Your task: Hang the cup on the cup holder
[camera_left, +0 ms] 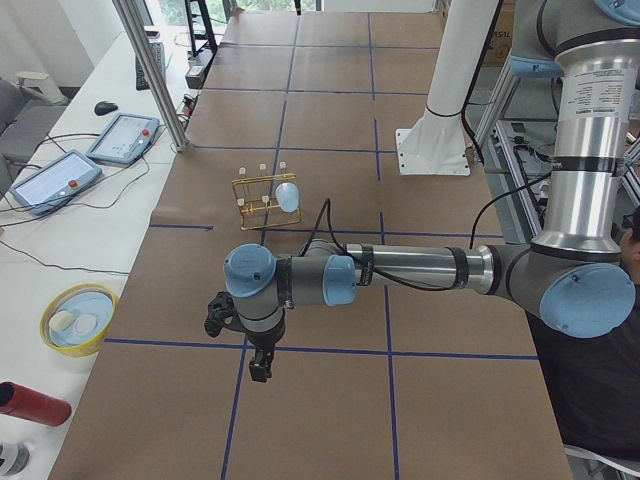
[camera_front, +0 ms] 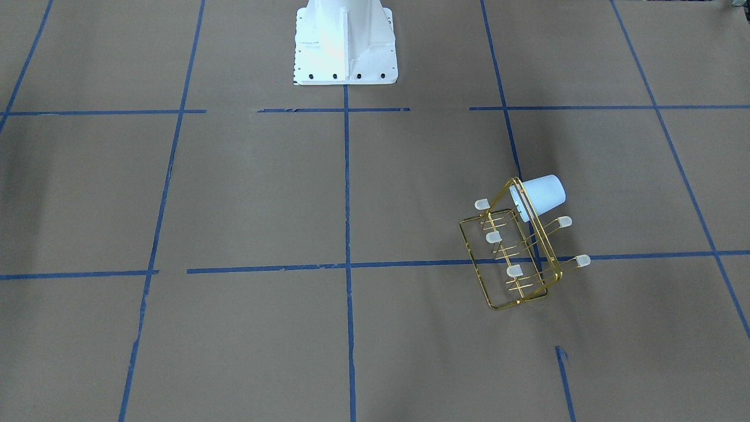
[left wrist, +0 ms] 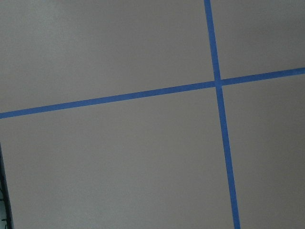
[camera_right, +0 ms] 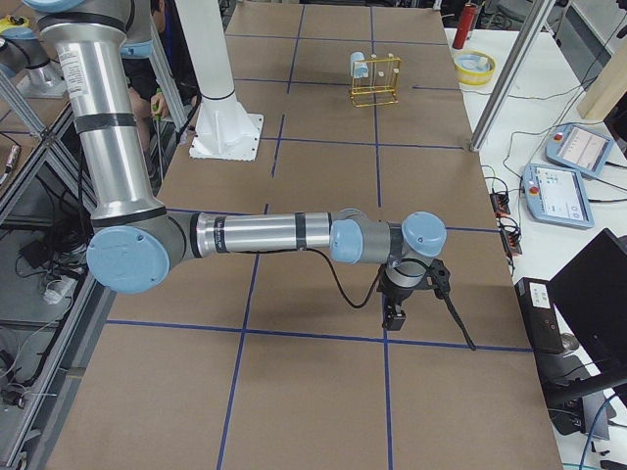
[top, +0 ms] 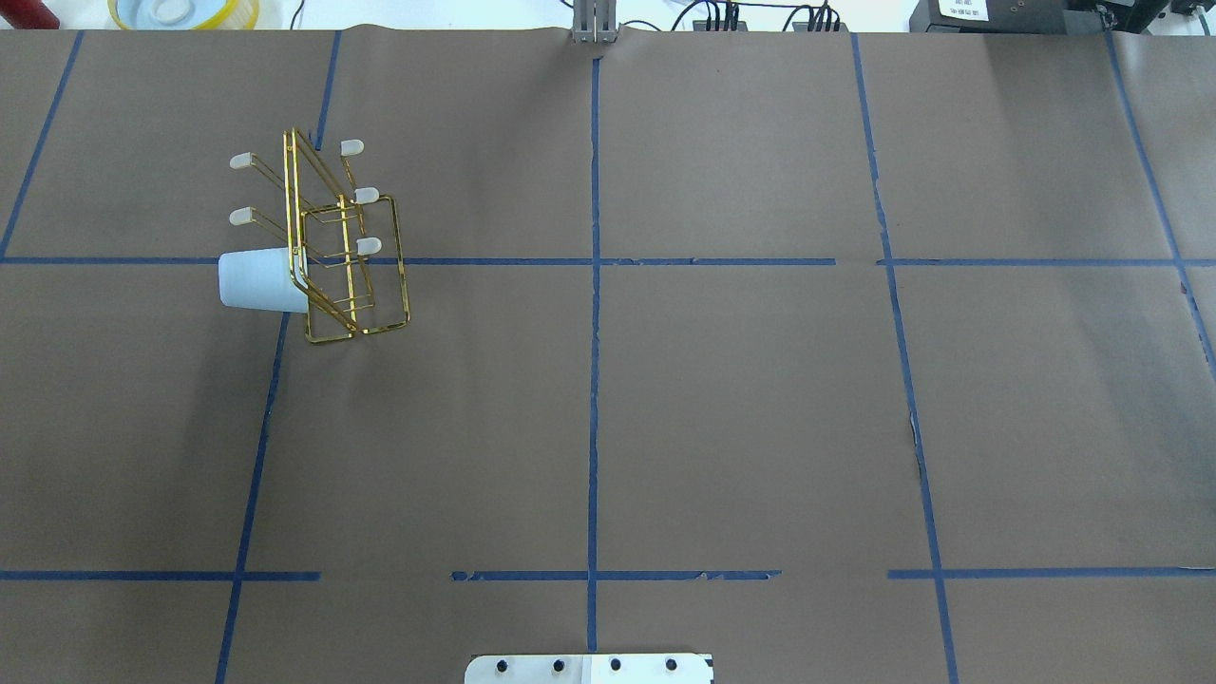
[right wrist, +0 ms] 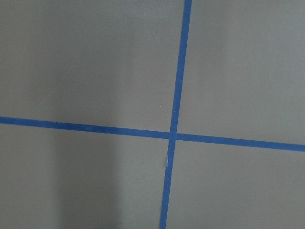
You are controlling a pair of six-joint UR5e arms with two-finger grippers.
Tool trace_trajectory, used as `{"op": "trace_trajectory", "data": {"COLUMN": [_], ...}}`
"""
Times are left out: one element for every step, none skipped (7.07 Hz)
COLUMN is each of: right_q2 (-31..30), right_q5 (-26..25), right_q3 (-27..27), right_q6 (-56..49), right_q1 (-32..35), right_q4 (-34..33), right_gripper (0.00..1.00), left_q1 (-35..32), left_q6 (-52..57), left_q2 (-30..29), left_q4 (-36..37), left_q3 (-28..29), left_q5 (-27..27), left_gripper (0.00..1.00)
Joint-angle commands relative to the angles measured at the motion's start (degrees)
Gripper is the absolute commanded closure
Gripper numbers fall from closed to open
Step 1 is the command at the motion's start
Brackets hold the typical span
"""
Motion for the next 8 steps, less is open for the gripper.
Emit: {"op": "trace_trajectory", "data": {"right_q2": [0.00,0.00,0.00,0.00,0.00,0.00,0.00,0.00], "right_q5": [0.00,0.00,0.00,0.00,0.00,0.00,0.00,0.00], "right_q3": [0.00,0.00,0.00,0.00,0.00,0.00,0.00,0.00], "right_q6": [0.00,0.00,0.00,0.00,0.00,0.00,0.08,0.00], "right_q1": [0.00,0.00,0.00,0.00,0.00,0.00,0.00,0.00], "right_q4": [0.00,0.00,0.00,0.00,0.00,0.00,0.00,0.00], "right_gripper": [0.00,0.00,0.00,0.00,0.00,0.00,0.00,0.00], "left_q1": [0.02,0.11,0.11,0.11,0.11,0.11,0.11,0.11], "left_q6": [-0.36,-0.10,-0.19,-0.27,-0.36,-0.45,-0.62,-0.63], "left_q2": [0.27,-0.08,0.27,0.18,0.10,-0.08,-0.34,-0.34], "left_q4": [-0.16,-0.51,-1.03,-1.04,-1.04,-1.04,-1.04,-1.04], "left_q3": [0.44,0.27,0.18,0.09,0.26,0.18,-0.43,-0.44], "left_q5": [-6.59,-6.64,-6.56,-6.55,-6.64,-6.64,-6.56,-6.64], "left_gripper": [0.00,0.00,0.00,0.00,0.00,0.00,0.00,0.00]}}
